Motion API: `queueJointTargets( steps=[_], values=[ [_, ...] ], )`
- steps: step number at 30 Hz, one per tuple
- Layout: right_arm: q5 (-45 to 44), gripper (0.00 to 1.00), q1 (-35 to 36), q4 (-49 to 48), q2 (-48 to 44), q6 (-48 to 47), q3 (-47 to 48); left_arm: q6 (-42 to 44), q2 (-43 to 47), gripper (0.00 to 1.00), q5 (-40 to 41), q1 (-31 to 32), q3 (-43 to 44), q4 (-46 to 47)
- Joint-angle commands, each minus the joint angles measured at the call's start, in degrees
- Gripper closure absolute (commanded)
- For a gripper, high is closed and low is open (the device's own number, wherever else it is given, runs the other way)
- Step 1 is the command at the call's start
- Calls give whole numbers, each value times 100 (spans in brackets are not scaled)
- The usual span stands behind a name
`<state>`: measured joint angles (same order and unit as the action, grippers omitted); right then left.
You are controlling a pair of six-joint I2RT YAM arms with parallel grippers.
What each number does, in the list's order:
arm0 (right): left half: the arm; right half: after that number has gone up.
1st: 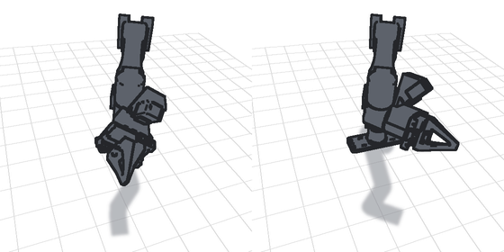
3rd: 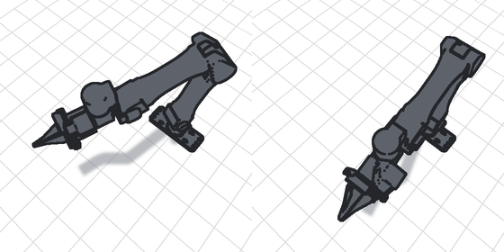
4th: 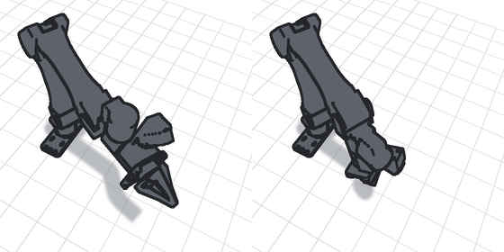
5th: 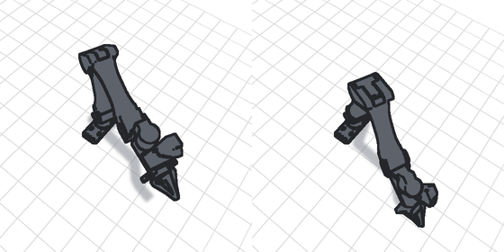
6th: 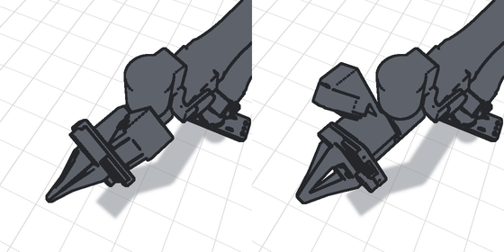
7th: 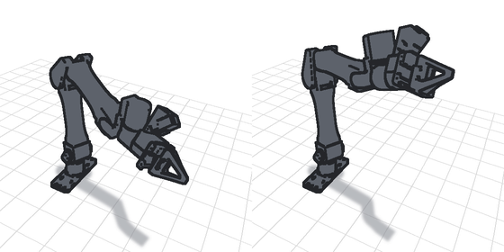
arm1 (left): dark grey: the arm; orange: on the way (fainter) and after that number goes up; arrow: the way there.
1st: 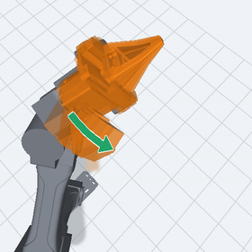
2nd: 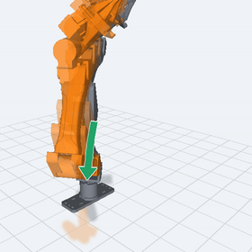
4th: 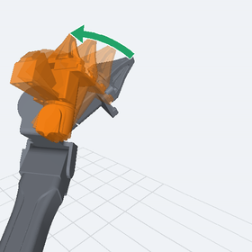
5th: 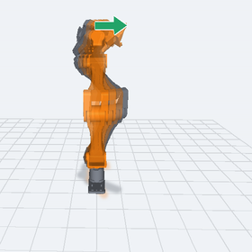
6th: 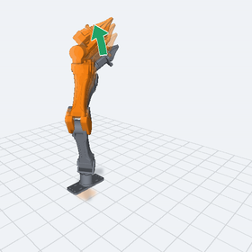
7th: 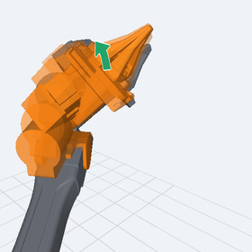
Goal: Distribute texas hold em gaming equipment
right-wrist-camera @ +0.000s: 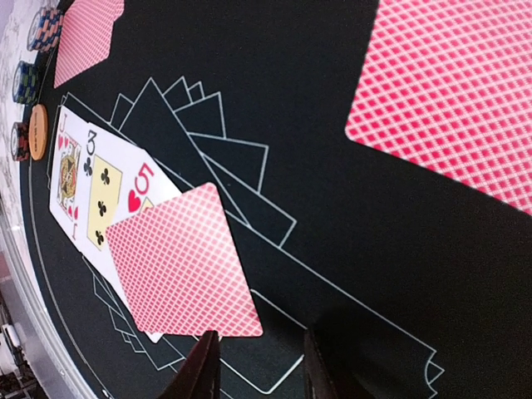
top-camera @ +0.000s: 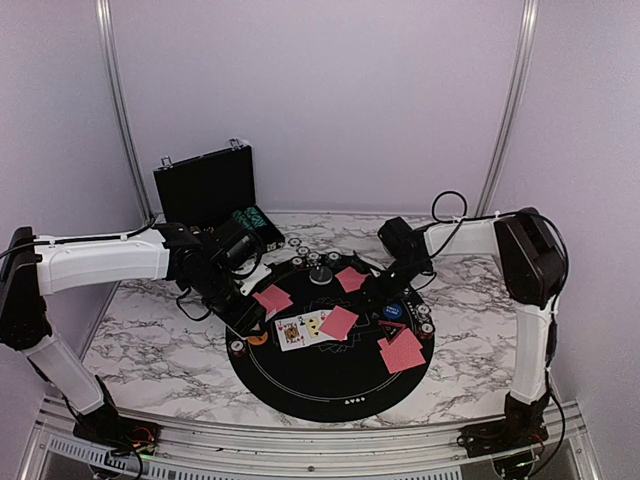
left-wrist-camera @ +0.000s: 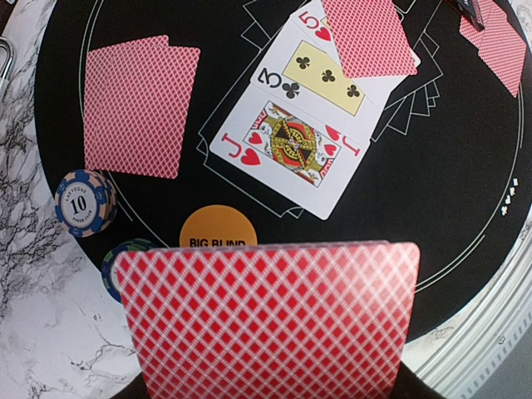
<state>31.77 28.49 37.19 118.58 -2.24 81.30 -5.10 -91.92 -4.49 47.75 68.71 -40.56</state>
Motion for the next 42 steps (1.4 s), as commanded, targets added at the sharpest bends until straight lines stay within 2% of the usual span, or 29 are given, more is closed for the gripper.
queueJointTargets(
  steps=[1, 7, 11, 18, 28, 42],
  values=[
    [-286, 60, 51, -154, -408, 363, 81, -10, 78, 50, -50, 22, 133, -51],
    [478, 44, 120, -1331, -1099, 1418, -494, -68, 22, 50, -62, 56, 217, -97],
    [1223, 34, 285, -2743, -1361, 2552, -1081, -81, -33, 50, -42, 116, 316, -141],
    [1653, 23, 778, -4403, -1363, 4008, -1464, -58, -113, 50, -16, 193, 465, -222],
    [1779, 21, 1434, -5150, -915, 4748, -1217, -41, -202, 50, 42, 278, 607, -273],
    [1901, 21, 1752, -5653, -478, 5204, -937, -10, -247, 50, 54, 319, 685, -282]
  ],
)
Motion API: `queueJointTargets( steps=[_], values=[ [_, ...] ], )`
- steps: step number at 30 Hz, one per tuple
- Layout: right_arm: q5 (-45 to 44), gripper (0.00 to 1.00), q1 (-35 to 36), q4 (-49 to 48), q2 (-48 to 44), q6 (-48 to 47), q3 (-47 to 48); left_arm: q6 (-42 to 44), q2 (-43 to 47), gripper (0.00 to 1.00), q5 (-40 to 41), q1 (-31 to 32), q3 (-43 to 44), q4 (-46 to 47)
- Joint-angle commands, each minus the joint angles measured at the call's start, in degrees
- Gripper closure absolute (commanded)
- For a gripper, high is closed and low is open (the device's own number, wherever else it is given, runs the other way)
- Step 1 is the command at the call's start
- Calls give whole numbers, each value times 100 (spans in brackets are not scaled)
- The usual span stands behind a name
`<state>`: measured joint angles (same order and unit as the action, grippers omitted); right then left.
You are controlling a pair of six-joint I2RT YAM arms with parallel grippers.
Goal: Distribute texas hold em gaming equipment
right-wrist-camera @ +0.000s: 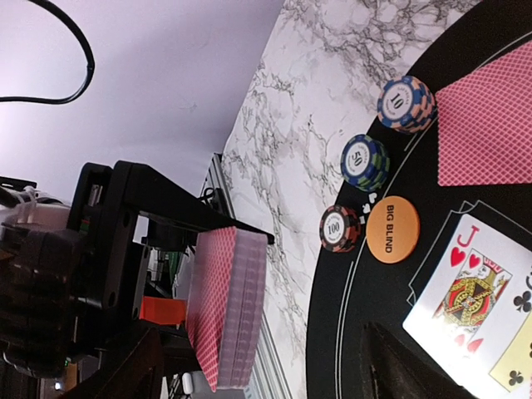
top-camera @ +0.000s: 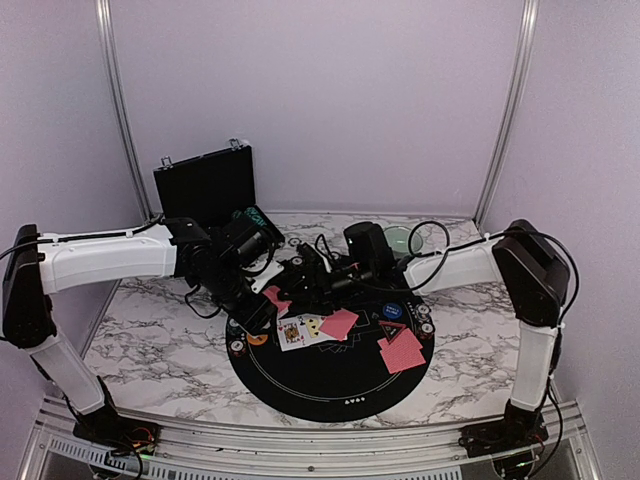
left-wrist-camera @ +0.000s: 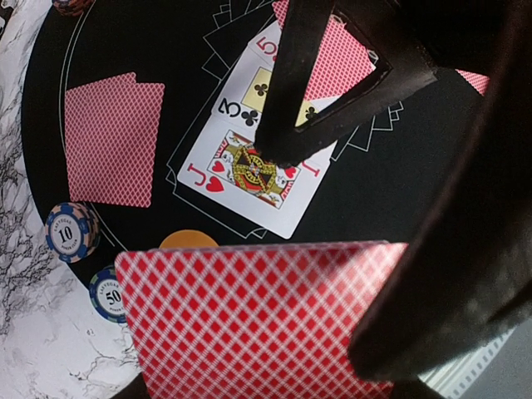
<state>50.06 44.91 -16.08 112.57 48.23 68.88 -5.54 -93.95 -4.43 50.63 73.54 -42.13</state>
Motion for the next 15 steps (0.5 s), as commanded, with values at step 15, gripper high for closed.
queueJointTargets(
  steps=[15],
  values=[
    [65, 33, 295, -222, 511, 105, 568, 32, 9, 50, 79, 43, 195, -128]
  ],
)
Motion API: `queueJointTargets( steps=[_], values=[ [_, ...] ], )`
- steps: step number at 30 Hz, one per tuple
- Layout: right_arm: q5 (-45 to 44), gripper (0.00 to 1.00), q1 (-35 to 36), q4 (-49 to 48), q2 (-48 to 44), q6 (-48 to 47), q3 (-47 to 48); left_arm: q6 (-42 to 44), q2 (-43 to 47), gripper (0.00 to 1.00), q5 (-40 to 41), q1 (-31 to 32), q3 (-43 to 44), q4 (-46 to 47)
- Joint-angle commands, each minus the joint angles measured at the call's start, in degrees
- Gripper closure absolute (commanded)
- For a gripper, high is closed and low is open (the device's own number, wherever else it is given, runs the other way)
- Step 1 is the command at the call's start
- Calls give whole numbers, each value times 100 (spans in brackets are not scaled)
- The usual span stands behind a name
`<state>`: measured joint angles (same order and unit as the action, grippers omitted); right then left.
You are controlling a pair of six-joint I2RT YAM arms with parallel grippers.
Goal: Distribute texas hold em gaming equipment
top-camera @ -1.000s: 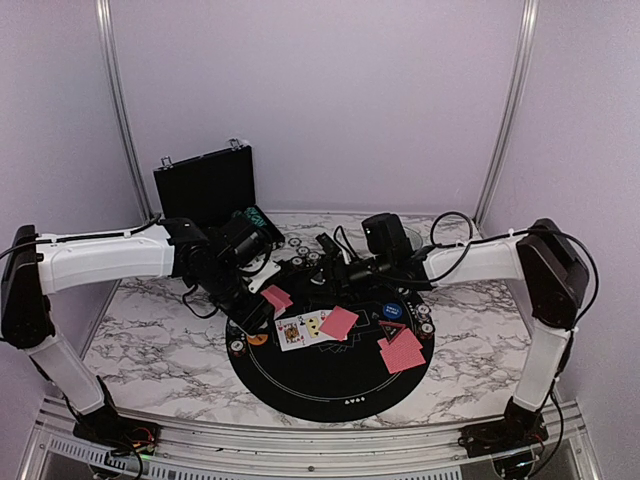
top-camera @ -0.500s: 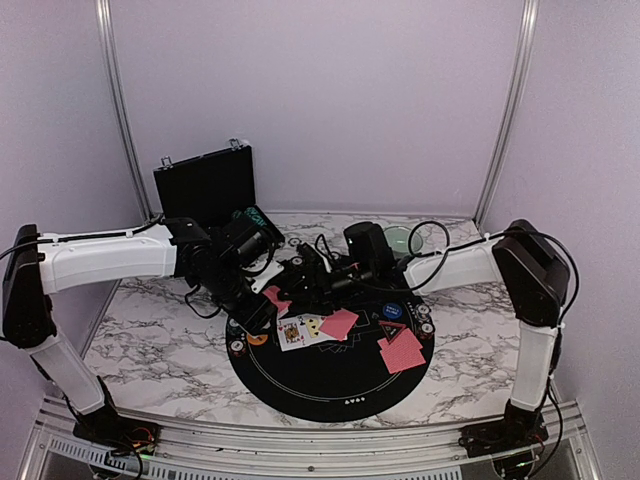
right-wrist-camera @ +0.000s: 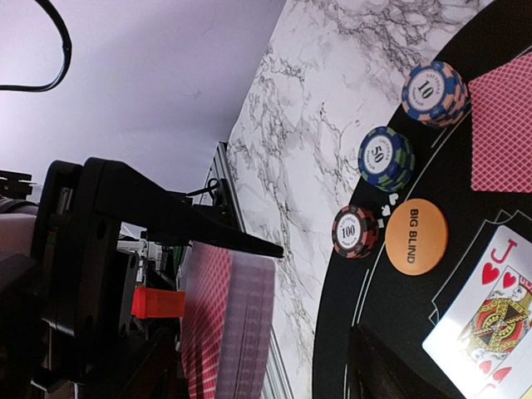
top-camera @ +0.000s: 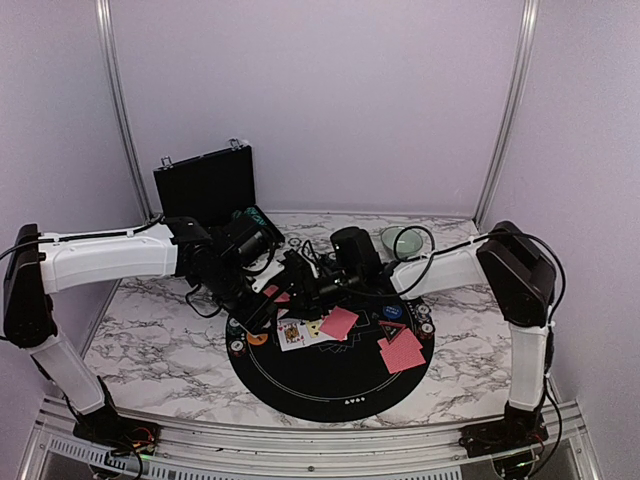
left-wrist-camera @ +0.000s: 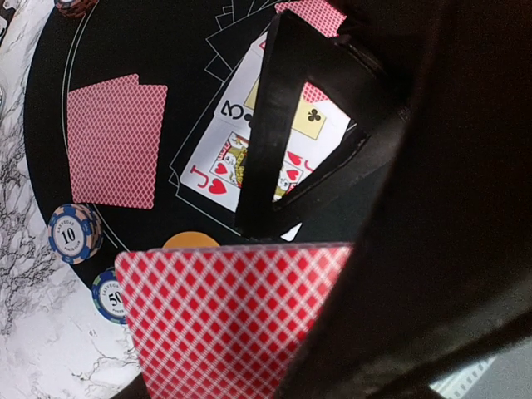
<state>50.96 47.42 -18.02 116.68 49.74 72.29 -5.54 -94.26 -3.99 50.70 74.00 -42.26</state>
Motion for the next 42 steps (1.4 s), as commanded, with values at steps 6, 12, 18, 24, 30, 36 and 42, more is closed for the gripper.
queueJointTargets(
  steps=[6, 12, 18, 24, 30, 36, 42],
  values=[
    [-173, 42, -22, 246, 54, -256, 163, 36, 82, 50, 56, 37, 137, -111],
    [-253, 53, -157, 364, -53, -348, 43, 30, 116, 50, 56, 30, 99, -111],
    [-271, 63, -227, 429, -147, -387, -3, 38, 118, 50, 71, 37, 73, -110],
    [-230, 69, -237, 352, -266, -327, -14, 50, 97, 50, 78, 37, 62, -111],
    [-116, 75, -239, 126, -380, -114, -82, 48, 31, 50, 188, 29, 69, -108],
    [-10, 86, -256, -182, -476, 103, -260, 48, -22, 50, 214, 36, 85, -110],
    [55, 97, -387, -291, -624, 115, -448, 53, -22, 50, 220, 30, 71, -113]
  ],
)
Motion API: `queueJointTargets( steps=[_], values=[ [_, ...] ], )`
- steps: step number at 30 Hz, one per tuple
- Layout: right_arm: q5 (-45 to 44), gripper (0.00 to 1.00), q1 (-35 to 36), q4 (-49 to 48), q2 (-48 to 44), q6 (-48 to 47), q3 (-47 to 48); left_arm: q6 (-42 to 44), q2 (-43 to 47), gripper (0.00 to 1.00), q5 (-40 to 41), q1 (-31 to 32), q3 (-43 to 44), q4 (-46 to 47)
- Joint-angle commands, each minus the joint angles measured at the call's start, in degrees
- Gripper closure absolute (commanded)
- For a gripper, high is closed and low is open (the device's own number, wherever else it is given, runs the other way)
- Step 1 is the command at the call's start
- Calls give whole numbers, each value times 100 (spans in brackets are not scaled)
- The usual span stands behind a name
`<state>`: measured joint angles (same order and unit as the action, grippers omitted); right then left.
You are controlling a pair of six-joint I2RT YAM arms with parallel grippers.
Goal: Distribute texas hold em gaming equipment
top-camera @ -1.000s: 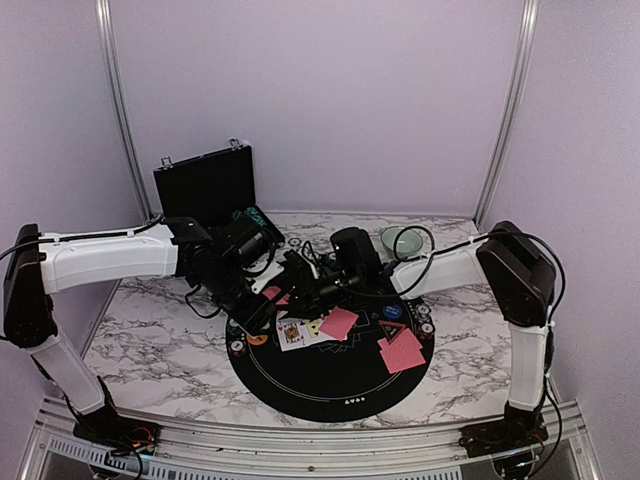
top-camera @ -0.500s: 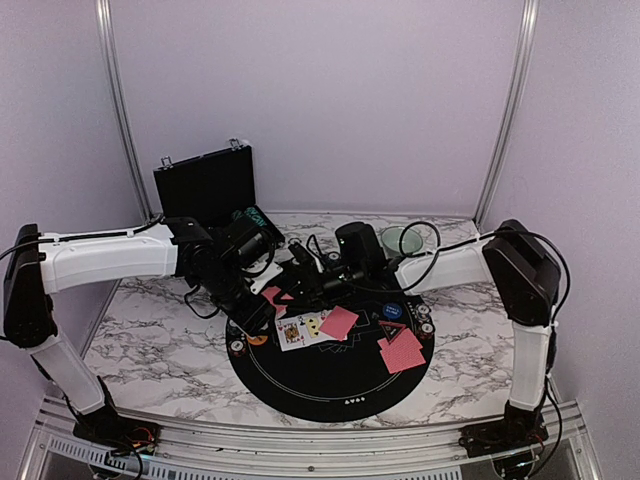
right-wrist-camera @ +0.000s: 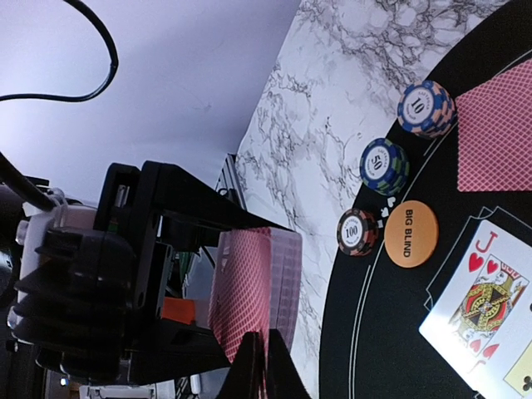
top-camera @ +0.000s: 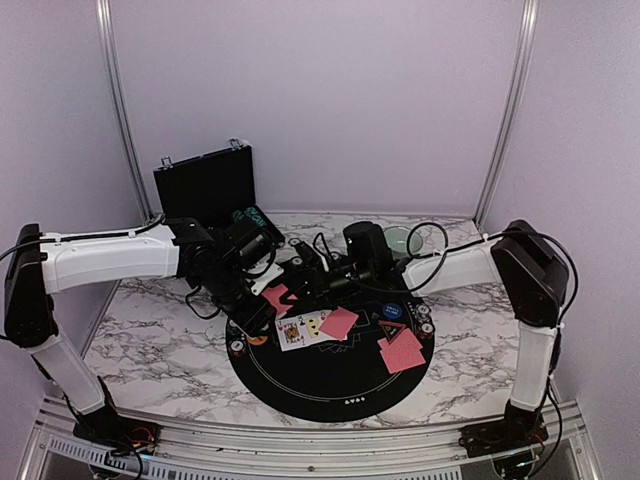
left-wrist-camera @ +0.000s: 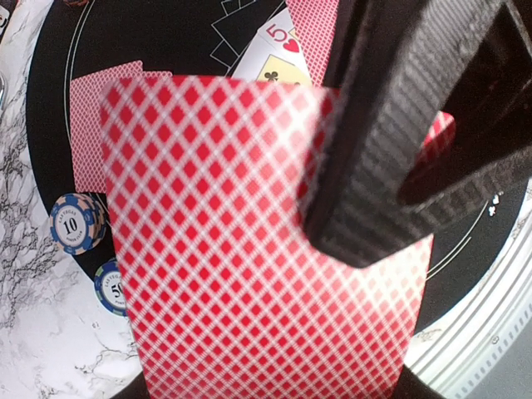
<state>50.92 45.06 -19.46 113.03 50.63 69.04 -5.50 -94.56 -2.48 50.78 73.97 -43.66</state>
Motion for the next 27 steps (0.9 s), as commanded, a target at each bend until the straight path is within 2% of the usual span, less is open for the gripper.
queueJointTargets(
  steps=[1, 27],
  values=[
    [80, 99, -183, -169, -276, 20, -157, 44, 8, 50, 72, 24, 67, 26],
    [565, 100, -466, -450, -333, 45, -413, 68, 74, 50, 62, 24, -5, 39]
  ],
)
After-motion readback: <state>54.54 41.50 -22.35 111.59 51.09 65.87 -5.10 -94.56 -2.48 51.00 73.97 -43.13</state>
